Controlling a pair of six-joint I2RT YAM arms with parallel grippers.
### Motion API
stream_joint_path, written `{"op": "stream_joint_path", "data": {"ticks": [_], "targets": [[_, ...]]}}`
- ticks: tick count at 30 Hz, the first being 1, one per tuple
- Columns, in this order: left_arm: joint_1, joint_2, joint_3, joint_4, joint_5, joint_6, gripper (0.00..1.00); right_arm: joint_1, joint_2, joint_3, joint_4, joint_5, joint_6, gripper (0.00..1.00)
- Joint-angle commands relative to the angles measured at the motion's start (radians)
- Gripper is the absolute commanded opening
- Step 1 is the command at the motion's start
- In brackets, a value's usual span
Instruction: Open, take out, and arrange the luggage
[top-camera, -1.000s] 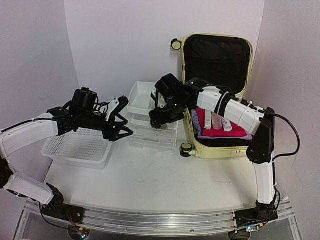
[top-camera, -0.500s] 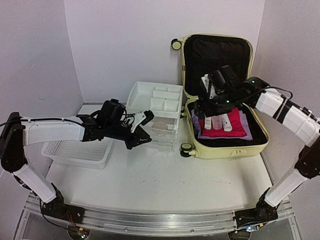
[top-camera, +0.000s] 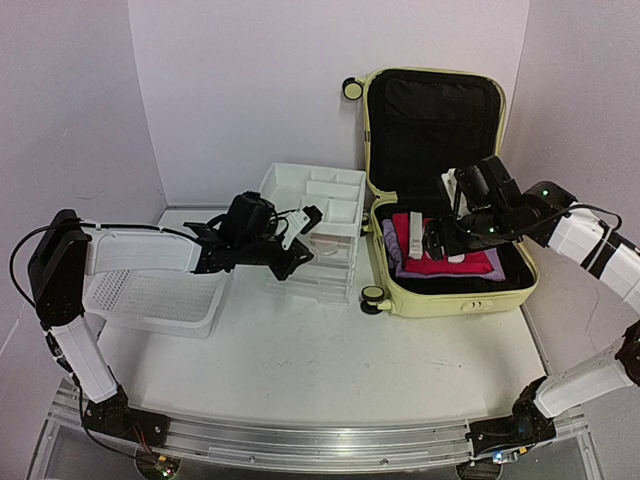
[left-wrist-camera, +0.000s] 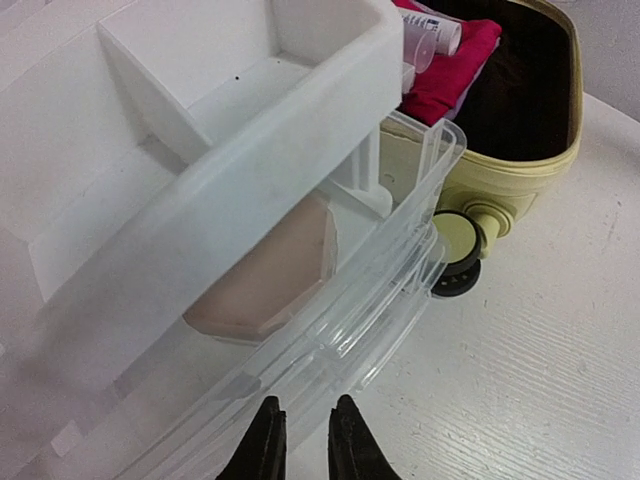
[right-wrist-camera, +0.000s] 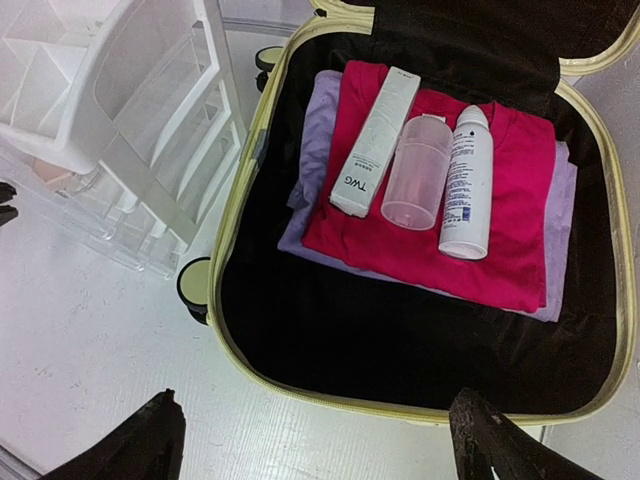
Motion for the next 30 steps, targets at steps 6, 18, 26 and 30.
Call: {"op": "stream_joint_path", "data": {"ticks": [6, 18, 26, 30], "targets": [[0.002, 0.058, 0.110, 0.059, -0.092, 0.014, 0.27, 0.001, -0.013, -0.007, 0.041, -0.002, 0.020, 0.91], [0.002, -0.017, 0.010, 0.055, 0.133, 0.124, 0.67, 0.001, -0.013, -0.007, 0.041, 0.013, 0.008, 0.91], [0.002, -0.022, -0.027, 0.018, 0.179, 0.326, 0.83, -0.002, 0.008, -0.001, 0.041, 0.014, 0.001, 0.92], [0.002, 0.031, 0.019, -0.029, 0.158, 0.405, 0.86, -0.003, 0.014, 0.003, 0.041, 0.011, -0.001, 0.92]]}}
